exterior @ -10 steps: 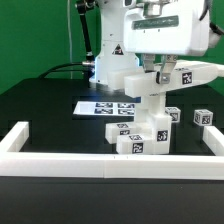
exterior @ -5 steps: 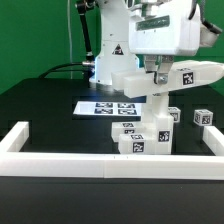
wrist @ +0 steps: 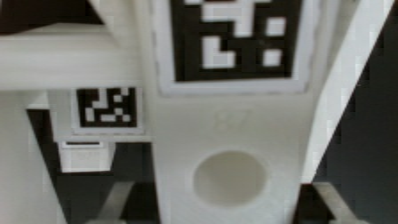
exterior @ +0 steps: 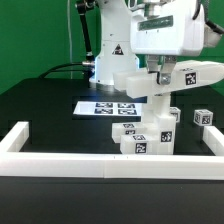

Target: Assemble chair

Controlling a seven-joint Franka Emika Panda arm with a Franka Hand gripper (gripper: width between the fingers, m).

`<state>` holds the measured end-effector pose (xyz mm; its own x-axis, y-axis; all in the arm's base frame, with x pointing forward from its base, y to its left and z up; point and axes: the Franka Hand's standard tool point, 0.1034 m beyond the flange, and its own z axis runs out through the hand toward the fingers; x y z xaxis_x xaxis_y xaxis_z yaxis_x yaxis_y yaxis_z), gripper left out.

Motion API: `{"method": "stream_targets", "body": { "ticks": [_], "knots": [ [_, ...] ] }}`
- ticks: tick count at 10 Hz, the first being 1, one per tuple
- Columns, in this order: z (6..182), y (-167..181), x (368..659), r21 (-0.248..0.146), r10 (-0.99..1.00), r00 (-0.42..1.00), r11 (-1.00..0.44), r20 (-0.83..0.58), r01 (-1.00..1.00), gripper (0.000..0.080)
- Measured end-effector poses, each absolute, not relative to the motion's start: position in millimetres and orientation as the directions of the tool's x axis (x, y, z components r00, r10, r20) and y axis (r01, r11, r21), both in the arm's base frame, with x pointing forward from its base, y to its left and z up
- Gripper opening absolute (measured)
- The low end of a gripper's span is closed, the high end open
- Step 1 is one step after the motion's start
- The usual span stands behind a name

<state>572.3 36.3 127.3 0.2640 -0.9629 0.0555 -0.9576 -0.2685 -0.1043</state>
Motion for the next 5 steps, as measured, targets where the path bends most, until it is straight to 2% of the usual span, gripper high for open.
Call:
{"method": "stream_targets", "body": {
  "ticks": [5],
  "knots": [
    [127.2,36.1,573.0,-0.109,-0.964,0.258,-0.263,0.057,-0.958,0.0291]
  ]
}}
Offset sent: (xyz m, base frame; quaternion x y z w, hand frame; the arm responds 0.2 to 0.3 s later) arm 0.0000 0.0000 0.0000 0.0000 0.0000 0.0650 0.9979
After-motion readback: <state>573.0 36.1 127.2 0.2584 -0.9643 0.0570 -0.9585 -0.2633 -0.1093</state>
